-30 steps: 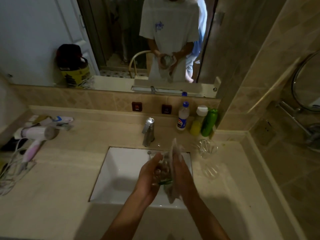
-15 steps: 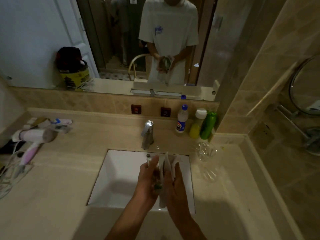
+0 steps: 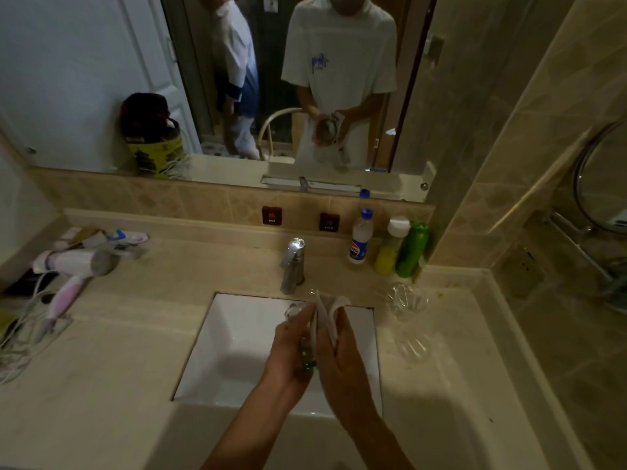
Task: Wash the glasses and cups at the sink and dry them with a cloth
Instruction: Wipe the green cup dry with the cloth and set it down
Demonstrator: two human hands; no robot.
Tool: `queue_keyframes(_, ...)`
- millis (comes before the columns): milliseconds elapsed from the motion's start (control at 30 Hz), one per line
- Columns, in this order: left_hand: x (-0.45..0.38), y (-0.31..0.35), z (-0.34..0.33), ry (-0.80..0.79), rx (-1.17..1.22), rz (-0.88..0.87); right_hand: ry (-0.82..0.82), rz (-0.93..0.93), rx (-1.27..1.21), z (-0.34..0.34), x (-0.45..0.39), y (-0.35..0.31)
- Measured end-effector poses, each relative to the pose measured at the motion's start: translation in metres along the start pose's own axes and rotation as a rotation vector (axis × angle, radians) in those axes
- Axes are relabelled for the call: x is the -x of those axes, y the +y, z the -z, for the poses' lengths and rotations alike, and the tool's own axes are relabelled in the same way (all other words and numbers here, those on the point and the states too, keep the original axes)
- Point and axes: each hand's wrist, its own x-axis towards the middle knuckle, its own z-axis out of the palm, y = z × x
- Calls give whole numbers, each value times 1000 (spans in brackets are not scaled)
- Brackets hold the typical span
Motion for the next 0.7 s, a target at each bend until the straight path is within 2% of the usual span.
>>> queue_keyframes(100,5,0,-1,-6,-24,42,54,-30,-19,-5,6,1)
queue_keyframes(167,5,-1,2,-48,-24,53,65,-124,-43,0,-3,-9)
queue_keyframes(333,4,6,7,-131,5,76,9,-259,-162,29,-32,-33)
queue_keyframes(433,0,7,-2,-13,82,128,-51,-242,-154,28,-31,-31)
queue_keyframes(567,-4,9,-14,130,65,93,18,-85,-8,7,-9,-5)
queue_keyframes(700,-8,6,-15,108,12,91,52,-66,-32,7,-1,2)
